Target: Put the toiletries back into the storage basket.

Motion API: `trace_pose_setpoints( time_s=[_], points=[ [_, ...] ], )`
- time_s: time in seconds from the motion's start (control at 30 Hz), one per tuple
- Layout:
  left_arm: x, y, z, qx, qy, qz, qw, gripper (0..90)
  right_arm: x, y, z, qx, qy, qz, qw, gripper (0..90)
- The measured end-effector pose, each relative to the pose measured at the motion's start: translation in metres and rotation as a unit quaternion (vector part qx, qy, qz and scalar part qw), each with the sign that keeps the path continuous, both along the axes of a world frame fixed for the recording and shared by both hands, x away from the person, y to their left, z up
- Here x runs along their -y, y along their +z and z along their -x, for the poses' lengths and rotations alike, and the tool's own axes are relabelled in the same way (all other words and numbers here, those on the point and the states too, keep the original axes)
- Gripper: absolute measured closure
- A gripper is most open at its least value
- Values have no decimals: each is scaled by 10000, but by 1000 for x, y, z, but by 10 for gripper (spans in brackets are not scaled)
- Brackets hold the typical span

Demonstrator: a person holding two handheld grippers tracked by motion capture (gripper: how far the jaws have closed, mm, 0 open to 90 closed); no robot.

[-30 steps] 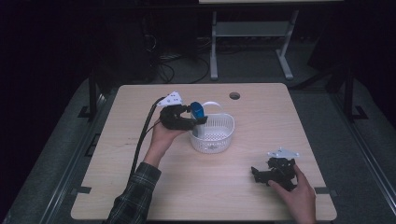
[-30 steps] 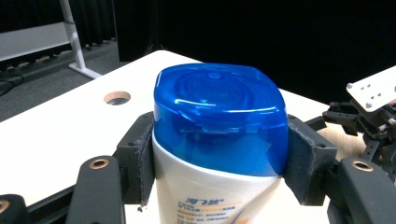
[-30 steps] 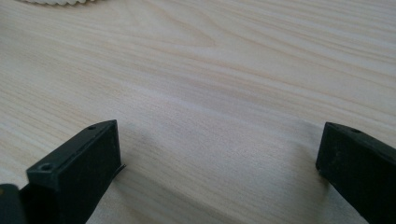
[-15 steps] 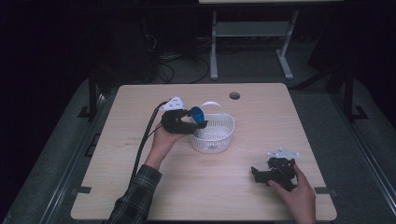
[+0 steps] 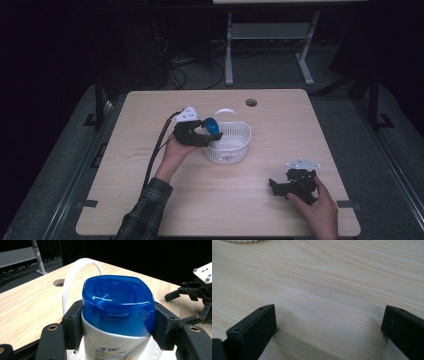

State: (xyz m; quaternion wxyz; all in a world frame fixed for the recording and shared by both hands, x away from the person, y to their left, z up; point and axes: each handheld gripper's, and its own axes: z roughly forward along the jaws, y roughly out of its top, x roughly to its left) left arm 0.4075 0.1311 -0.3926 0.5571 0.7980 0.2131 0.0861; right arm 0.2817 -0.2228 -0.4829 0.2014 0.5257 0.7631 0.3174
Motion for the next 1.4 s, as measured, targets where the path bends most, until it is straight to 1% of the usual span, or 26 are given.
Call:
trace_pose_setpoints(
  time_s=[0.03,0.07,0.1,0.17,0.27,0.33,0.43,0.57,0.67,0.7,0.83,0.93,1.07,1.27,1.4],
  points=[
    [-1,1,0,-12,-7,159,9999,335,0,0,0,0,-1,-1,10000,0],
    [-1,3,1,-9,30,237,9997,301,0,0,0,1,0,0,10000,0],
    [-2,5,1,47,61,221,9997,276,0,0,0,0,-1,0,10000,0],
    [-2,8,3,134,68,100,9998,248,0,0,0,1,0,0,10000,0],
    [-3,10,5,145,39,-16,9999,200,0,0,0,0,-1,0,10000,0],
    [-4,12,6,101,73,-86,9999,167,0,0,0,-1,-1,0,10000,0],
    [-7,14,8,100,128,-184,9997,141,0,0,0,0,0,-1,10000,0],
    [-13,18,11,82,214,-253,9994,133,0,0,0,0,0,0,10000,0],
    [-18,20,15,65,292,-379,9988,132,0,0,0,1,1,1,10000,0],
    [-19,20,16,57,311,-376,9988,132,0,0,0,1,1,1,10000,0],
    [-26,22,22,46,372,-490,9981,132,0,0,0,1,0,0,10000,0],
    [-31,21,26,49,419,-574,9975,132,0,0,0,0,-1,0,10000,0],
    [-39,21,34,13,462,-608,9971,133,0,0,0,5,2,3,10000,0],
    [-50,21,46,-7,513,-739,9959,133,0,0,0,1,0,0,10000,0],
    [-58,19,54,-70,571,-821,9950,134,0,0,0,4,8,-2,10000,0]
  ],
)
